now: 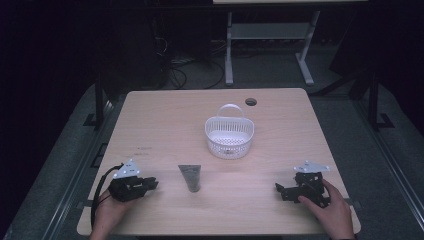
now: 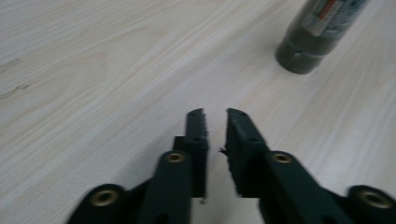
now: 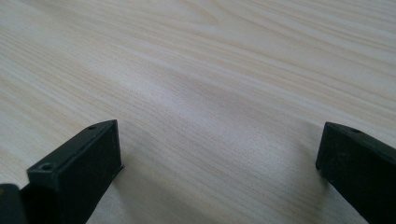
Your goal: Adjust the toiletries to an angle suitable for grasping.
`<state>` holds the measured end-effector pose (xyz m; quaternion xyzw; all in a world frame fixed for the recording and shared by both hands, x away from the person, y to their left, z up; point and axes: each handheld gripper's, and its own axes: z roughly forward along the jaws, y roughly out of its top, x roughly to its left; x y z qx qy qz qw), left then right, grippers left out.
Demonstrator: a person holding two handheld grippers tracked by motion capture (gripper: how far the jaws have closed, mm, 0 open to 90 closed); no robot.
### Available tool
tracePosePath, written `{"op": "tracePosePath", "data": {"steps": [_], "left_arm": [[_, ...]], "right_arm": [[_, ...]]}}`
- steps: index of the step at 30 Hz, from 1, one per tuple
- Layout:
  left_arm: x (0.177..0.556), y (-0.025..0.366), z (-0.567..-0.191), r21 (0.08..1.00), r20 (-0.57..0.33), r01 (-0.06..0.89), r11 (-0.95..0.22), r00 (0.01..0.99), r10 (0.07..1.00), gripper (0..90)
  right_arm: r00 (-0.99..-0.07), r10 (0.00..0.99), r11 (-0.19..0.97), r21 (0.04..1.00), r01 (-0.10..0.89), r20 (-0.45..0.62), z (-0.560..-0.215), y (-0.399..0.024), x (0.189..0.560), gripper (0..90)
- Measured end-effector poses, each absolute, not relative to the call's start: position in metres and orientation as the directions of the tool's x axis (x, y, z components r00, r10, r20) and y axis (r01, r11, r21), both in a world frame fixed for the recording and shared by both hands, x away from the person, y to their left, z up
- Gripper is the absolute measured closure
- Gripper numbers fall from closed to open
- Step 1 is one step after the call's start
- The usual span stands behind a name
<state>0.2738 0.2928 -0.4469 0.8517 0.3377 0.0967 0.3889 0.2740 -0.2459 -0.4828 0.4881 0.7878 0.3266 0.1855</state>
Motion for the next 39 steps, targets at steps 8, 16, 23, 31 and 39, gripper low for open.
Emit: {"op": "tracePosePath", "data": {"steps": [8,16,23,31,39], "left_arm": [[0.269,0.292,-0.435,0.708,-0.134,0.526,-0.472,0.755,0.642,89.4],[0.267,0.292,-0.424,0.700,-0.161,0.539,-0.469,0.759,0.631,89.4],[0.265,0.288,-0.414,0.704,-0.167,0.527,-0.475,0.774,0.611,89.5],[0.264,0.283,-0.406,0.708,-0.170,0.519,-0.479,0.784,0.597,89.5],[0.261,0.281,-0.395,0.720,-0.186,0.516,-0.465,0.788,0.586,89.5]], "right_arm": [[-0.455,0.890,0.310,0.696,0.648,0.027,-0.483,-0.246,0.274,0.0],[-0.455,0.890,0.310,0.696,0.648,0.027,-0.483,-0.246,0.274,0.0],[-0.454,0.890,0.310,0.696,0.648,0.027,-0.483,-0.246,0.274,0.0],[-0.455,0.890,0.310,0.696,0.648,0.027,-0.483,-0.246,0.274,0.0],[-0.455,0.890,0.310,0.696,0.648,0.027,-0.483,-0.246,0.274,0.0]]}}
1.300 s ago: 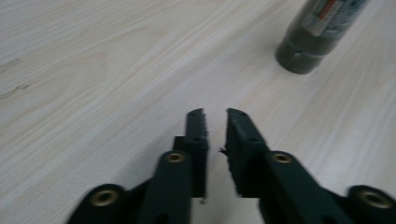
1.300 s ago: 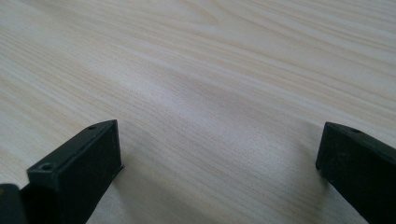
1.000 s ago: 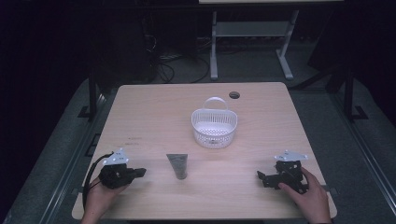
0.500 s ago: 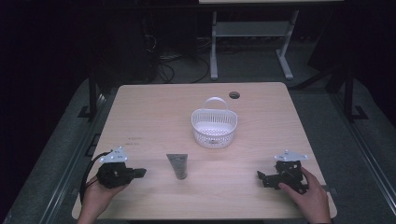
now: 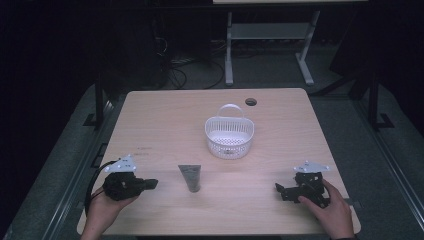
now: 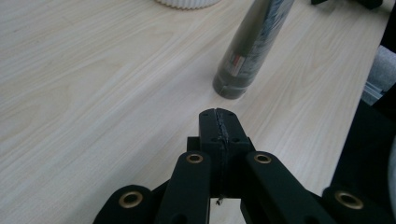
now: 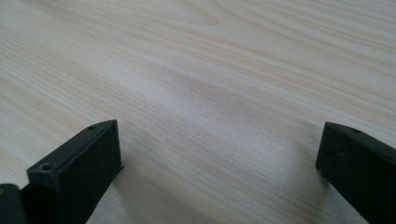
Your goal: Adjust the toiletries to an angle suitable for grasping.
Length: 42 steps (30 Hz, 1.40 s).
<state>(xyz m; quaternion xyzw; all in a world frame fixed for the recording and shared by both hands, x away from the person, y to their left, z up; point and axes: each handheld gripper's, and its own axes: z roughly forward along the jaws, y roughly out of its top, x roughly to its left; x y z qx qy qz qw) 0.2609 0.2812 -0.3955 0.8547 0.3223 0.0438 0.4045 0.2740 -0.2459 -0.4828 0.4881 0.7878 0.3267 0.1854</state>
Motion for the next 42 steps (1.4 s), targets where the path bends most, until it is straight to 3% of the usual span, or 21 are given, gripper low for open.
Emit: {"op": "tracePosePath", "data": {"steps": [21,42], "left_arm": [[0.260,0.253,-0.362,0.742,-0.161,0.453,-0.494,0.836,0.525,89.6],[0.273,0.222,-0.354,0.749,-0.142,0.410,-0.520,0.866,0.479,89.6]], "right_arm": [[-0.454,0.890,0.311,0.695,0.648,0.025,-0.483,-0.246,0.274,0.0],[-0.454,0.890,0.310,0.697,0.647,0.026,-0.483,-0.246,0.274,0.0]]}}
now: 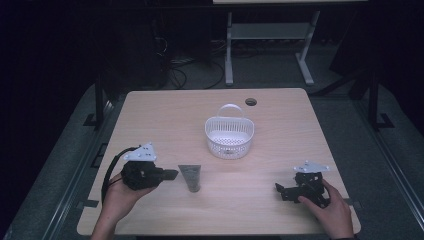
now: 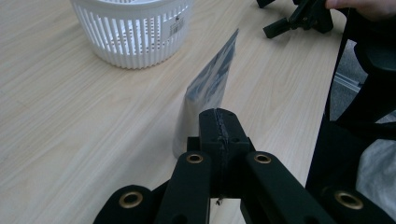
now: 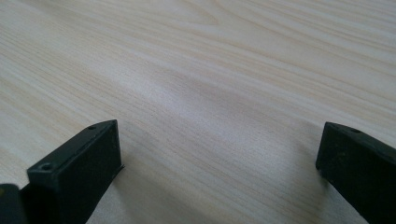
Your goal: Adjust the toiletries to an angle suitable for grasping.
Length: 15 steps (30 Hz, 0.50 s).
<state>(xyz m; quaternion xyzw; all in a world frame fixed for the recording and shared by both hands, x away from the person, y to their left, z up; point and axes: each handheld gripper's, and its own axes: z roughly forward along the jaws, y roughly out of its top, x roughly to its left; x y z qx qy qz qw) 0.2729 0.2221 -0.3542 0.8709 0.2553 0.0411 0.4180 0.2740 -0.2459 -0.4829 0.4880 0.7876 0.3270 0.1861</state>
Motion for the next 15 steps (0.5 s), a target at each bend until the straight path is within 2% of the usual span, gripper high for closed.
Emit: {"op": "tracePosePath", "data": {"steps": [15], "left_arm": [[0.287,0.208,-0.352,0.738,-0.098,0.389,-0.551,0.870,0.483,89.6]], "right_arm": [[-0.454,0.891,0.310,0.697,0.647,0.026,-0.483,-0.246,0.274,0.0]]}}
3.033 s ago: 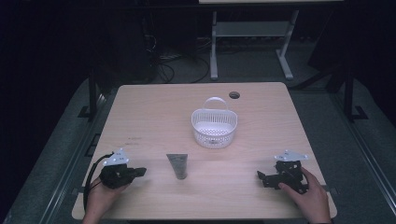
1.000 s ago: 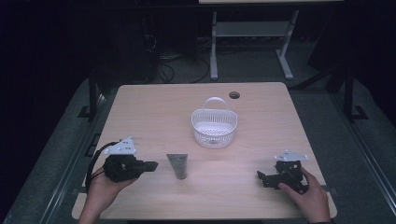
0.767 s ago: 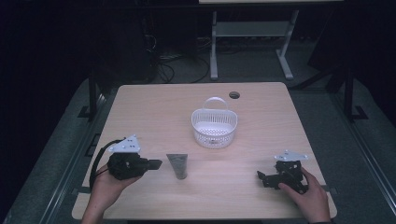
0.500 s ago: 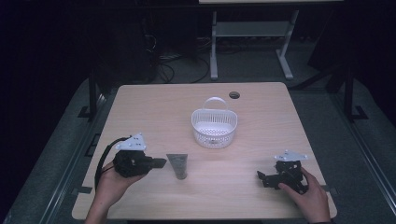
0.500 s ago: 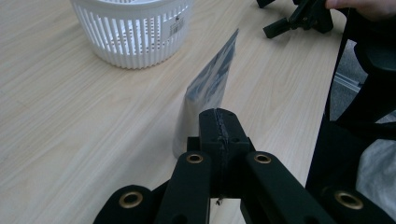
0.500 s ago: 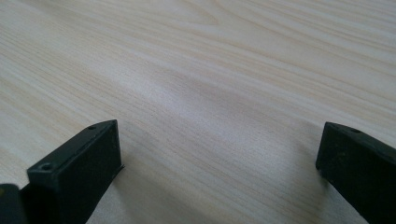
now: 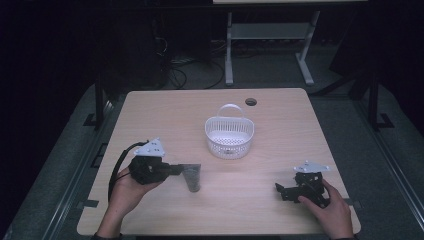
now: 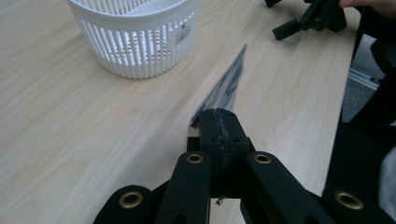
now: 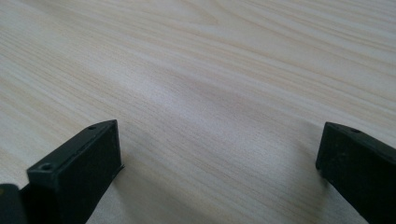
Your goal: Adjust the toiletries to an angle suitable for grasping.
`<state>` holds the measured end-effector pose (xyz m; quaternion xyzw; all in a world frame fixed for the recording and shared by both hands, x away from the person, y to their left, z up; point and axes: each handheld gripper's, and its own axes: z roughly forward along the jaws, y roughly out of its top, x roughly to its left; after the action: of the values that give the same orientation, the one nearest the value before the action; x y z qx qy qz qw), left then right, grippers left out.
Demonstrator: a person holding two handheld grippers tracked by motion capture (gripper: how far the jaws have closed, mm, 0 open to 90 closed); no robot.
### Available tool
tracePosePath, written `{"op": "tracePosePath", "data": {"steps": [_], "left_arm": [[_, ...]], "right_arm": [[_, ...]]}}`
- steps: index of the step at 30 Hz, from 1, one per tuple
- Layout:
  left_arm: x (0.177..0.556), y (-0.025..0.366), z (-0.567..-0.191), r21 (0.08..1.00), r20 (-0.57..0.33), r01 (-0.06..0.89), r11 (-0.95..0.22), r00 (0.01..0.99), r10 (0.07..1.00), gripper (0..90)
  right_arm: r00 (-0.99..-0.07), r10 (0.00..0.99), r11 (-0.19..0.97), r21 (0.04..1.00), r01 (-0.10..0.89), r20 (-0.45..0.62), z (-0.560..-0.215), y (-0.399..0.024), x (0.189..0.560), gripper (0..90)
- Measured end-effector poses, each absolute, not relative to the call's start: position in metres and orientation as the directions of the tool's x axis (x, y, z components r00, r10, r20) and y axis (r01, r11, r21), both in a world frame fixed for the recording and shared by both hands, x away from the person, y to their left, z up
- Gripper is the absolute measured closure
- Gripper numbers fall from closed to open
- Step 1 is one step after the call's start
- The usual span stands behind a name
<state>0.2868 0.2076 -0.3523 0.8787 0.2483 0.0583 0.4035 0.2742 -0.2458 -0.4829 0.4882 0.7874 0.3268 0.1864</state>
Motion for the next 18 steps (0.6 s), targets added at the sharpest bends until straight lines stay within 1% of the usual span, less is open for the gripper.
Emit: {"op": "tracePosePath", "data": {"steps": [3,6,8,18], "left_arm": [[0.288,0.204,-0.353,0.725,-0.076,0.389,-0.568,0.865,0.495,89.6],[0.293,0.203,-0.353,0.729,-0.079,0.399,-0.557,0.856,0.510,89.6],[0.297,0.203,-0.353,0.728,-0.065,0.400,-0.557,0.849,0.525,89.6],[0.306,0.211,-0.353,0.729,-0.068,0.416,-0.543,0.834,0.547,89.6]], "right_arm": [[-0.454,0.891,0.310,0.697,0.647,0.026,-0.483,-0.246,0.274,0.0],[-0.457,0.889,0.312,0.697,0.646,0.026,-0.483,-0.246,0.275,0.0],[-0.458,0.889,0.312,0.697,0.646,0.026,-0.483,-0.246,0.275,0.0],[-0.459,0.888,0.313,0.697,0.645,0.025,-0.483,-0.246,0.274,0.0]]}}
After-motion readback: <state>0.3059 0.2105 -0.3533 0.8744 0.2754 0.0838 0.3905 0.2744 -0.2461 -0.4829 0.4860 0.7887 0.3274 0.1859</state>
